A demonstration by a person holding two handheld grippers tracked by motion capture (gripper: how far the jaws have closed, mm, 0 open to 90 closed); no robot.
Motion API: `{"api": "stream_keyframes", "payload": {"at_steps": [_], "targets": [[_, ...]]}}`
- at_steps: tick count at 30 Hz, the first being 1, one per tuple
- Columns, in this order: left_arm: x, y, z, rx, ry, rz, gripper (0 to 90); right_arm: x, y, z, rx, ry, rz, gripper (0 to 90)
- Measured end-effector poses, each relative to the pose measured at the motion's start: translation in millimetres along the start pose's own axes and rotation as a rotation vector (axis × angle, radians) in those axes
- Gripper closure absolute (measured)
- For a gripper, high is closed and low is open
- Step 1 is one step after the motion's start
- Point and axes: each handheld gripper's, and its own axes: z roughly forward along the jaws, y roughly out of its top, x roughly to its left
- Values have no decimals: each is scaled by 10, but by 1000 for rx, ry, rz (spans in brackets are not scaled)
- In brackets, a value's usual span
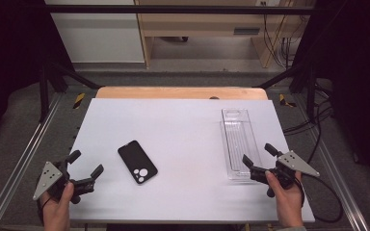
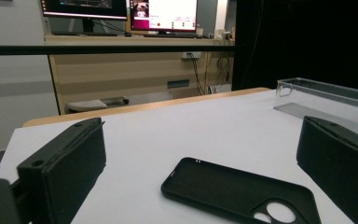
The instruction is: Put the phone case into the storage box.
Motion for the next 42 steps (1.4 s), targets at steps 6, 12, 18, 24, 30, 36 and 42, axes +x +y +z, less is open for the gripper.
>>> {"api": "stream_keyframes", "payload": {"at_steps": [6,12,18,24,30,36,42], "targets": [[-20,-3,24,6,-8,2,14,30,-3,-24,0,-4,-36,44],[-27,-1,40,8,-11,5,15,44,25,-52,-18,-13,-29,64],[-41,6,16,10,-7,20,15,150,32,-20,7,1,-62,52],[-30,-6,22,17,-8,23,15,393,90,74,29,-8,-90,63],[-14,-8,-10,11,-3,12,15,732,219,242,51,14,-96,66],[-22,0,0,8,-2,10,15,978,315,540,141,56,-147,83],[-19,-7,4,12,-6,10,15,1301,418,940,213,109,-143,84]]}}
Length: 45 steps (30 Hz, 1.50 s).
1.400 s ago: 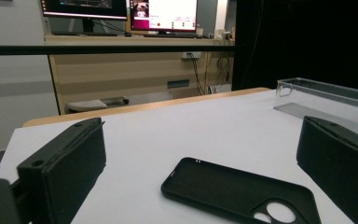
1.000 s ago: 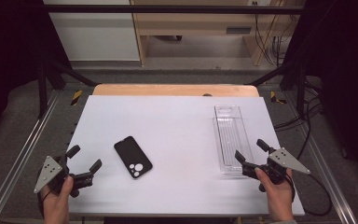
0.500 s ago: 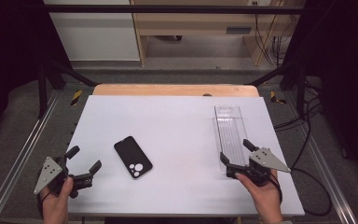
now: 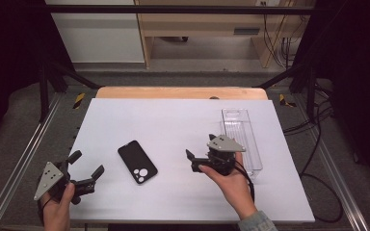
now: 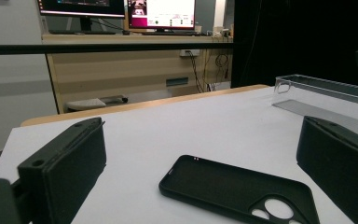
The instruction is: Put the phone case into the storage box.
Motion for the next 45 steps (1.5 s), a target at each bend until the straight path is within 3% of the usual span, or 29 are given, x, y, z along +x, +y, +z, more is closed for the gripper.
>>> {"api": "stream_keyframes", "payload": {"at_steps": [16,26,45], "targets": [[4,0,10,1,-7,-1,15,474,-26,596,157,108,-46,83],[16,-5,4,4,-4,0,15,679,-67,779,199,151,-65,84],[9,-2,16,8,-6,5,15,894,-134,1003,266,194,-63,93]]}}
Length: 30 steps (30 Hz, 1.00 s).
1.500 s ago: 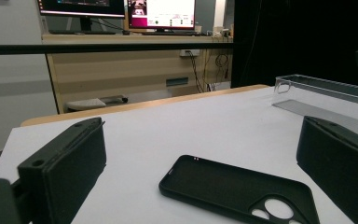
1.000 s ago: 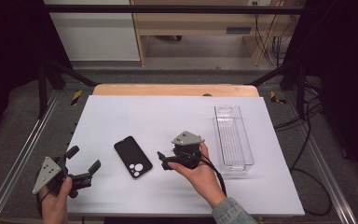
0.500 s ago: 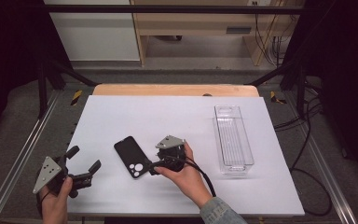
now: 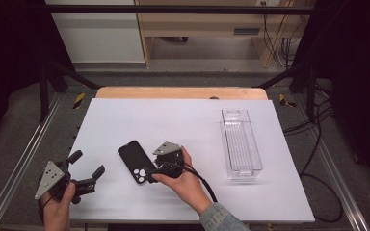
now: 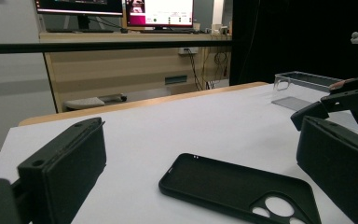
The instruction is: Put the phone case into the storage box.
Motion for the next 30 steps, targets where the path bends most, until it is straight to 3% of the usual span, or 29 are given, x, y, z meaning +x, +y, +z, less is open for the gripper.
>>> {"api": "stream_keyframes", "payload": {"at_steps": [6,8,11,12,16,21,24,30], "targets": [[2,0,1,1,0,1,15,36,0,48,23,22,-7,141],[0,0,4,1,0,1,15,50,1,55,27,31,-14,223],[-2,0,4,2,0,2,15,60,-2,58,49,67,-42,437],[-2,0,3,1,0,2,15,60,-2,58,49,67,-42,437],[-1,0,4,2,0,2,15,68,-13,65,76,93,-60,674],[-3,-1,7,5,-1,5,15,65,-28,91,97,97,-75,847],[-3,0,7,5,-1,6,15,58,-33,114,103,97,-74,900],[-3,0,7,5,-1,6,15,75,-43,152,133,91,-71,900]]}}
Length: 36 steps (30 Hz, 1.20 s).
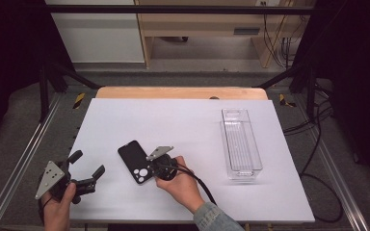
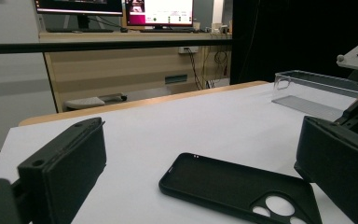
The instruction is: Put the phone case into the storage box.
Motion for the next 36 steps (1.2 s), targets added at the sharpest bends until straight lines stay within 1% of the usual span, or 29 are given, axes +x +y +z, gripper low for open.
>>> {"api": "stream_keyframes", "payload": {"at_steps": [4,8,11,15,18,19,23,25,29,31,32,33,34,35,36], "targets": [[0,-3,7,3,0,0,15,-9,1,0,6,2,0,900],[-2,-4,10,7,-2,2,15,-26,-6,22,24,-3,-3,900],[1,-5,10,7,-2,1,15,-2,0,29,23,11,8,900],[-3,-6,14,9,-3,1,15,71,3,76,37,24,-17,900],[-10,-5,15,10,-4,2,16,100,-5,133,66,24,-31,900],[-9,-5,15,10,-4,2,15,104,-11,149,66,21,-34,900],[-5,-10,20,12,-4,-1,15,97,-3,143,87,24,-29,900],[-8,-12,25,14,-5,-1,16,80,-2,145,99,14,-33,900],[-13,-10,25,15,-6,2,16,66,-1,167,99,15,-22,900],[-11,-10,24,15,-6,0,16,66,-2,164,102,16,-28,900],[-9,-11,23,15,-5,0,16,63,-4,158,108,16,-29,900],[-7,-11,21,15,-4,-1,16,52,-14,131,129,15,-39,900],[-6,-11,19,15,-4,-2,16,52,-14,131,129,15,-39,900],[-4,-12,19,15,-4,-3,16,41,-33,90,148,9,-45,900],[-3,-13,20,15,-4,-4,16,41,-33,90,148,9,-45,900]]}}
